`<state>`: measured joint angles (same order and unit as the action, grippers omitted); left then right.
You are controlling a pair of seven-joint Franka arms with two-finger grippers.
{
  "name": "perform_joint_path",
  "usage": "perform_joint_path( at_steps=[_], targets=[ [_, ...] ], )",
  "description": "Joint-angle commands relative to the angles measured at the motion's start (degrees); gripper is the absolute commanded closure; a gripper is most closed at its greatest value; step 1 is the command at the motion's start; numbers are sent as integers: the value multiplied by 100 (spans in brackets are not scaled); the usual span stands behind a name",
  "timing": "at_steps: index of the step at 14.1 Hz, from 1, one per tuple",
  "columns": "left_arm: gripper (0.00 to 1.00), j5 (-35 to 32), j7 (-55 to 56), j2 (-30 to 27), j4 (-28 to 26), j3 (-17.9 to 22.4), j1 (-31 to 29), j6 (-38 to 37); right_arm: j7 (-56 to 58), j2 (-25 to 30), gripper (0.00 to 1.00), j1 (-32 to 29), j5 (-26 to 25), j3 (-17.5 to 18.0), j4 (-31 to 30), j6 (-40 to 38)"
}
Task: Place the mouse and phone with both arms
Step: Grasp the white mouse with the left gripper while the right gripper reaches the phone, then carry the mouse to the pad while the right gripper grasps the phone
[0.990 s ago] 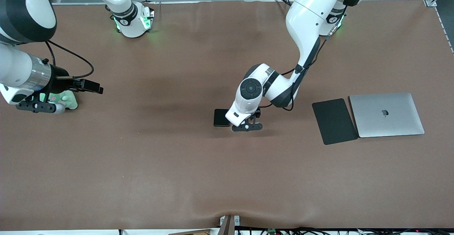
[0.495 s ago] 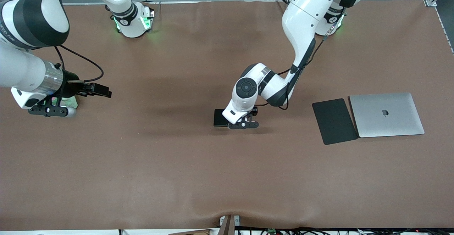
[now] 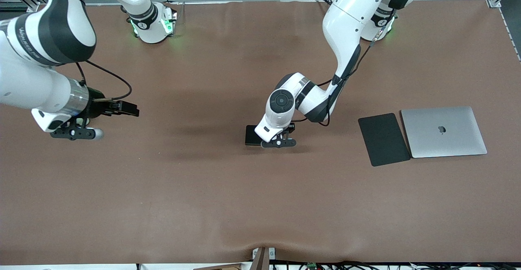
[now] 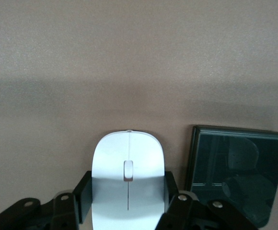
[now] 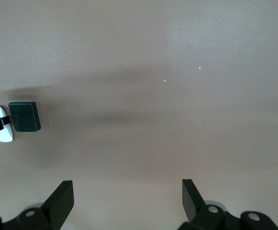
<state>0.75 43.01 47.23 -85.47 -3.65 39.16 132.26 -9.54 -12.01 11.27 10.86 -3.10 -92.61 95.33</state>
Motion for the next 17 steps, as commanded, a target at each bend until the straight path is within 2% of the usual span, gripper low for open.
perform_joint_path(
  at_steps=[1, 4, 7, 10, 12, 17],
  targets=[
    [64, -154, 199, -38, 127, 67, 30, -314, -161, -221, 0, 426, 30, -33, 67, 170],
    [65, -189, 138, -379, 118, 137, -215, -753, -688, -669, 0, 892, 100, -33, 243, 520],
    [65, -339, 25, -845, 74, 137, -558, -1315, -785, -1161, 0, 1446, 100, -33, 278, 1301],
    [65, -365, -450, -1285, 4, 137, -1006, -1983, -1749, -1925, 0, 1894, 118, -33, 786, 1742],
    [65, -601, -556, -1557, -223, 120, -1322, -2073, -2374, -2487, 0, 2255, 100, -33, 1269, 2050],
    [65, -743, -1302, -1970, -794, 119, -2201, -2038, -2596, -3218, 0, 2660, 56, -42, 1482, 3043]
  ],
)
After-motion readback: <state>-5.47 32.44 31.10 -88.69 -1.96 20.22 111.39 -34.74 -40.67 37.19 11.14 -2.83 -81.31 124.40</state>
